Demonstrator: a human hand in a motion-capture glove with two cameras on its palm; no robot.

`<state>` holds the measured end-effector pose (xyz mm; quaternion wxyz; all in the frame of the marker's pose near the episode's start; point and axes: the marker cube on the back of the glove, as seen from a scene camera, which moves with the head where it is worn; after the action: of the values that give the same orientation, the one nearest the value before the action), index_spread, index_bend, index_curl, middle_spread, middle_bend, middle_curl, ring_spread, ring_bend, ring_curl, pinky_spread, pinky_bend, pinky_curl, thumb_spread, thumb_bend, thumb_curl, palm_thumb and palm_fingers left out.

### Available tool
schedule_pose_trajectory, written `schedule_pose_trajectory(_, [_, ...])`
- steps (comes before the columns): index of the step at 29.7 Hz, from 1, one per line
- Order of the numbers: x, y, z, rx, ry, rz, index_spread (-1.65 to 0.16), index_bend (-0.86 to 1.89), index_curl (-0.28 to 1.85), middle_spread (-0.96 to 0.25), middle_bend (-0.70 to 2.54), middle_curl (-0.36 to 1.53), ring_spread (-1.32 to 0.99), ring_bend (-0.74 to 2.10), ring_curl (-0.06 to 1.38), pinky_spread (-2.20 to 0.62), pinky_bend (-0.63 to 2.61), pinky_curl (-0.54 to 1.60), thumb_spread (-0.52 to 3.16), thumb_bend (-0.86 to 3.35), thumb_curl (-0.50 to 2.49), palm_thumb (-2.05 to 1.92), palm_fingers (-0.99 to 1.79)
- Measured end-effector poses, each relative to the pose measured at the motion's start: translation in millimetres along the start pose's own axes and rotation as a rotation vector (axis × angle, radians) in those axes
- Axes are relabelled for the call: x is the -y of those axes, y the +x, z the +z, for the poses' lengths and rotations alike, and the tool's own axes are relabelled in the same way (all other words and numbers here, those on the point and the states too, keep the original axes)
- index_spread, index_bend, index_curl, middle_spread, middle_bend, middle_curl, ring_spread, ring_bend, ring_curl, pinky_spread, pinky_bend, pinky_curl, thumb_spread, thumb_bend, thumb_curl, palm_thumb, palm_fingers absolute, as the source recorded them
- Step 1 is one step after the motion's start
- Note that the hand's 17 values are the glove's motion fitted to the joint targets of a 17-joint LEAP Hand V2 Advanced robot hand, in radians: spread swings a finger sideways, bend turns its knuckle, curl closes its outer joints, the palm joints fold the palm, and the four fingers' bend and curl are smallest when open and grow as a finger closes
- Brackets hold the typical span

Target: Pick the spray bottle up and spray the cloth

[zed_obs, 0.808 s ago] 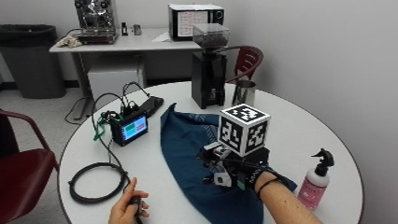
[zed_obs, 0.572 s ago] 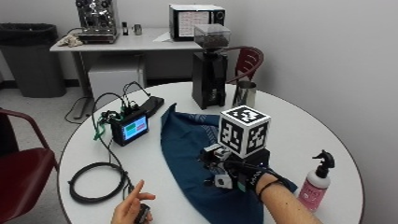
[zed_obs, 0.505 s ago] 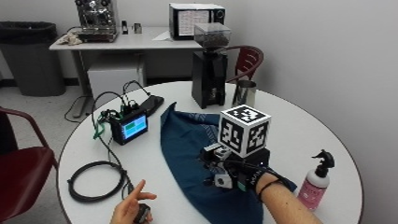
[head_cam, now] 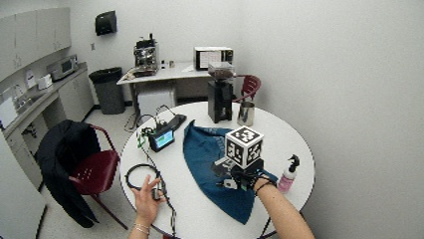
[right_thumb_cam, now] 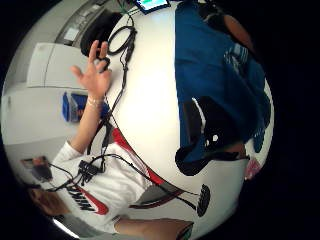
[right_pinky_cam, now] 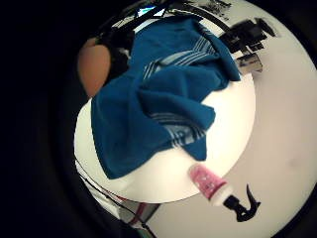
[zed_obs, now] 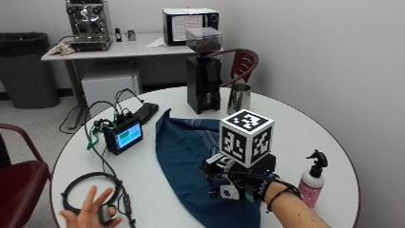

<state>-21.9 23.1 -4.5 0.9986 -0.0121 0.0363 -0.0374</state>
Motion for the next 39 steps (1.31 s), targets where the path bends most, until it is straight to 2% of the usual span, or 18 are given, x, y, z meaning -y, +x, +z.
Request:
schedule_pose_trajectory(8, [-16.6,-14.8,-26.3,-0.081,0.072,-0.087,-0.36,0.15,0.24,-0.07,0.23,0.30,-0.03,0.36,0.29,0.15,0.38,0.29,1.17,0.28,0.27,0.67,0.66])
schedule_pose_trajectory(20, [-73.3,59.2,-51.4,-0.079,0.230,0.126,-0.35,0.13,0.26,-0.07,0.23,0.33,-0.03,0.32,0.30,0.14,0.34,0.30,1.18,0.20,0.30,0.69,0.70])
schedule_pose_trajectory(29, [-71.7,111.4,-19.9,0.191,0.315,0.283,-0.35,0.08,0.24,-0.06,0.21,0.35,-0.03,0.35,0.32,0.14,0.37,0.33,1.17,0.14,0.32,0.69,0.65])
schedule_pose_trajectory(39, [-42.7,122.2,60.6,0.741,0.297,0.302,-0.34,0.02,0.16,-0.06,0.25,0.37,-0.03,0.43,0.35,0.14,0.46,0.36,1.13,0.05,0.31,0.68,0.57])
